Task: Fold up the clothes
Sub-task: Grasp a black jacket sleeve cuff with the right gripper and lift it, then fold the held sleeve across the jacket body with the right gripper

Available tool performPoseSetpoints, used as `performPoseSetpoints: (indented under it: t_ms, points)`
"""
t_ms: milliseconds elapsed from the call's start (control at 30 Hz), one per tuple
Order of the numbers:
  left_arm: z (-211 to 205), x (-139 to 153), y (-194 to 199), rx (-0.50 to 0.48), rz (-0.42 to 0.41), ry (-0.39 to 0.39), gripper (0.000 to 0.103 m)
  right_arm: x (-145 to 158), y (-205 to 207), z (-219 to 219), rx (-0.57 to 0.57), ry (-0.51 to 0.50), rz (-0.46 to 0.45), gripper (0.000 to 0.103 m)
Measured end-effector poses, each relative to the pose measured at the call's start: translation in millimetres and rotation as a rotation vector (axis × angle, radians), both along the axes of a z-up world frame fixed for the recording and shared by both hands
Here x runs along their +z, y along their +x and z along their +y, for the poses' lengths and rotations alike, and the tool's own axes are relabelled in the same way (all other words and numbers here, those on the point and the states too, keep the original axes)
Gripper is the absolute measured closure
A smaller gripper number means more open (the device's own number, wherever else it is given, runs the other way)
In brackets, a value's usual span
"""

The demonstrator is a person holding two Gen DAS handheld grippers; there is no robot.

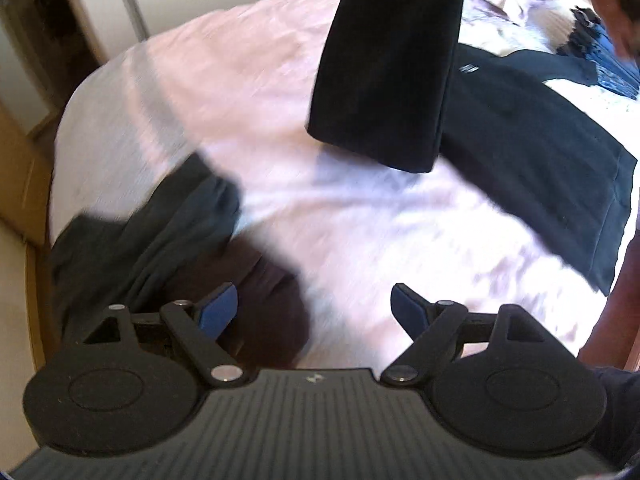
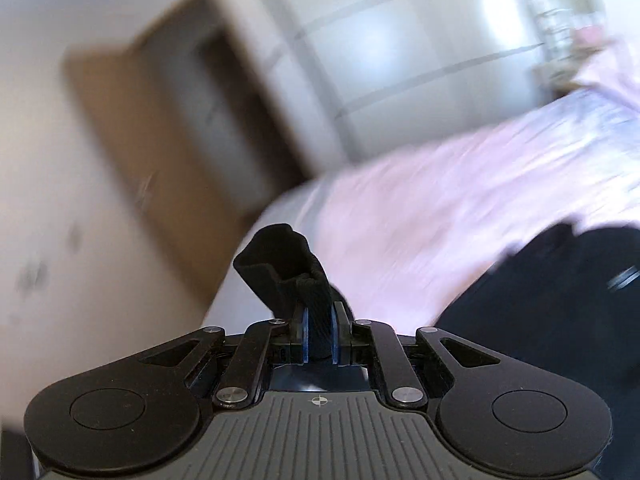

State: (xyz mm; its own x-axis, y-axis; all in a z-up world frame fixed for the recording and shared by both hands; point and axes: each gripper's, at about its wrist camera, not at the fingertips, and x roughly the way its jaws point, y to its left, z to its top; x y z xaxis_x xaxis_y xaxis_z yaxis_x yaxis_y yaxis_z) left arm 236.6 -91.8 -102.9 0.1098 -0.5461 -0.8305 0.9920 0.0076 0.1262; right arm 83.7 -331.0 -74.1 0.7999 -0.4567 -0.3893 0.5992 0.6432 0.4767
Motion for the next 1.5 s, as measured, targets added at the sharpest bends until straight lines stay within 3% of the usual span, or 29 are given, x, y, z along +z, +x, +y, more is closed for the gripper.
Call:
performPoseSetpoints:
  t_ms: [100,167,300,433,533,667,833,900,967,1000,1033,1067,1267,1500]
  points:
    - [-50.4,-7.5,-36.5,0.001,-0.002,-0.004,0.022,11.4,-82.9,-73.2,-0.173,-0.034,-0.090,0.094]
    - [-87.1,-17.5,-64.5,0.016,0.001,0.002,0.022,-5.3,-142.1,-122.4,-0.283,-0.021,-0.104,0.094]
    - [-155.2,-51.1,-119.3,0.095,-0.009,0.072,0.022,-91.6,-226.7,-222.7,-0.391,0.148,-0.040,0.094]
    - [-210.5,-83.5,-163.0,0.123,0.006,0.161,0.022,-190.5,-272.3,-289.3,-0.353,0.346,0.086,0.094]
    - [-241.3,-95.1,-186.5,0.110,0.002,0.201,0.022,-231.2,-291.1,-310.6,-0.326,0.428,0.134,0.094]
    - [-274.1,-99.9,-205.0,0.051,-0.010,0.204,0.022,-237.9,-305.1,-315.9,-0.297,0.476,0.114,0.094]
    - [-309.8,-107.3,-215.1,-0.011,0.013,0.188,0.022,-196.2,-324.9,-319.8,-0.279,0.406,0.031,0.094]
    - [-319.5,-111.5,-217.6,-0.042,0.015,0.198,0.022,-194.6,-333.5,-313.7,-0.289,0.425,0.040,0.094]
    - [-327.7,-109.5,-222.6,-0.081,0.012,0.191,0.022,-216.2,-341.0,-311.1,-0.336,0.514,0.089,0.094]
    - [-329.7,-107.4,-224.9,-0.099,0.013,0.184,0.022,-227.4,-344.7,-309.8,-0.360,0.560,0.114,0.092]
    - [-331.5,-105.3,-227.1,-0.116,0.015,0.178,0.022,-234.2,-352.1,-307.0,-0.410,0.600,0.119,0.081]
    - [-332.4,-103.6,-228.6,-0.132,0.015,0.173,0.022,-235.0,-358.7,-302.8,-0.452,0.607,0.099,0.078]
    - [-354.2,-111.2,-249.1,-0.219,0.044,0.160,0.022,-209.3,-387.3,-277.1,-0.542,0.581,0.126,0.071]
    - [-398.1,-121.8,-300.2,-0.287,0.033,0.146,0.022,-190.8,-429.8,-288.6,-0.534,0.548,0.115,0.060]
